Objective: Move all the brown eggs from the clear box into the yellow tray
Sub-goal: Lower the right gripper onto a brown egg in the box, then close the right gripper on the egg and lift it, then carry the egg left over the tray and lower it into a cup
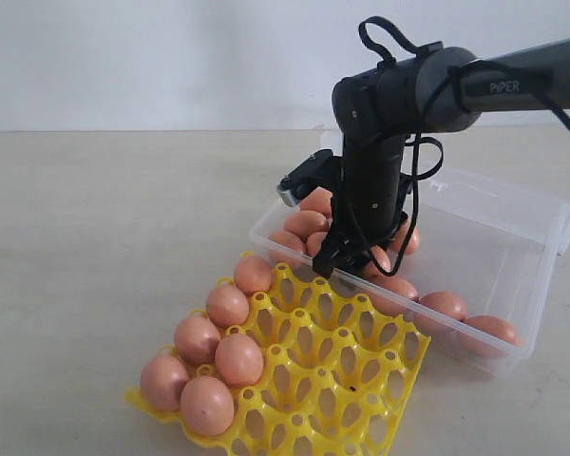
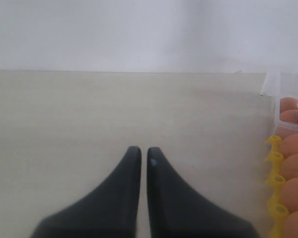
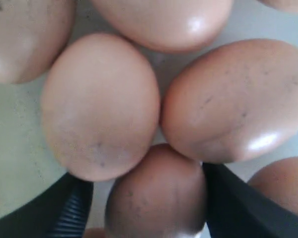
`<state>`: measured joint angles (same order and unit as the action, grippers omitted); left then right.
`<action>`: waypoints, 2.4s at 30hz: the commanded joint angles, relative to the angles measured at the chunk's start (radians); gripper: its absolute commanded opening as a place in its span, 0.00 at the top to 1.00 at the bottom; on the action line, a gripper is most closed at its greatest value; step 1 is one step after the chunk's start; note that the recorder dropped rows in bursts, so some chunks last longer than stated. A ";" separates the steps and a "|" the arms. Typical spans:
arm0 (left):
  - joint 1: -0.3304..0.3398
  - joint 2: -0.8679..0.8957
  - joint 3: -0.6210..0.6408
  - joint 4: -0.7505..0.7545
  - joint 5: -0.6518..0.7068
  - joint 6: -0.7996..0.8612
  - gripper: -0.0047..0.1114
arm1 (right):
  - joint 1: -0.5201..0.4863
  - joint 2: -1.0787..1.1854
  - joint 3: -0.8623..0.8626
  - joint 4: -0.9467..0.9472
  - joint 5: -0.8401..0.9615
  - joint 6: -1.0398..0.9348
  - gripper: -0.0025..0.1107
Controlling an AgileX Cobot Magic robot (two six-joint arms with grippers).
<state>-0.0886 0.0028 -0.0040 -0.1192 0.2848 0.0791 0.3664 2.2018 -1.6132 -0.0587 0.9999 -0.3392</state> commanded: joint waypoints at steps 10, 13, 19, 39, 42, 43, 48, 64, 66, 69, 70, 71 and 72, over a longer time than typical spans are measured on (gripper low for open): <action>-0.005 -0.003 0.004 0.003 -0.006 0.000 0.92 | -0.008 -0.005 -0.004 -0.039 0.001 0.068 0.98; -0.005 -0.003 0.004 0.003 -0.006 0.000 0.92 | -0.008 -0.029 -0.004 -0.047 -0.003 0.137 0.98; -0.005 -0.003 0.004 0.003 -0.004 0.000 0.92 | -0.008 -0.158 -0.004 -0.047 -0.103 0.362 0.98; -0.005 -0.003 0.004 0.003 -0.006 0.000 0.92 | 0.109 -0.832 0.831 0.076 -1.202 0.327 0.98; -0.005 -0.003 0.004 0.003 -0.006 0.000 0.92 | 0.109 -0.828 0.833 0.074 -1.202 0.098 0.98; -0.005 -0.003 0.004 0.003 -0.006 0.000 0.92 | 0.109 -0.828 0.833 0.072 -1.202 0.015 0.98; -0.005 -0.003 0.004 0.003 -0.001 0.000 0.92 | 0.110 -0.833 0.833 0.069 -1.217 -0.403 0.98; -0.005 -0.003 0.004 0.003 -0.001 0.000 0.92 | 0.203 -0.794 0.833 0.021 -1.510 0.754 0.98; -0.005 -0.003 0.004 0.003 -0.003 0.000 0.92 | 0.203 -0.729 0.833 -0.003 -1.534 0.823 0.98; -0.005 -0.003 0.004 0.003 -0.005 0.000 0.92 | 0.201 -0.624 0.833 -0.053 -1.638 0.974 0.98; -0.005 -0.003 0.004 0.003 -0.005 0.000 0.92 | 0.201 -0.586 0.833 -0.072 -1.697 1.038 0.98; -0.005 -0.003 0.004 0.003 -0.005 0.000 0.92 | 0.201 -0.556 0.833 -0.094 -1.771 1.092 0.98; -0.005 -0.003 0.004 0.003 -0.005 0.000 0.92 | 0.201 -0.511 0.833 -0.131 -1.857 1.173 0.98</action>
<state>-0.0886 0.0028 -0.0040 -0.1192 0.2848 0.0791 0.5675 1.6124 -0.7817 -0.1164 -0.6650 0.6531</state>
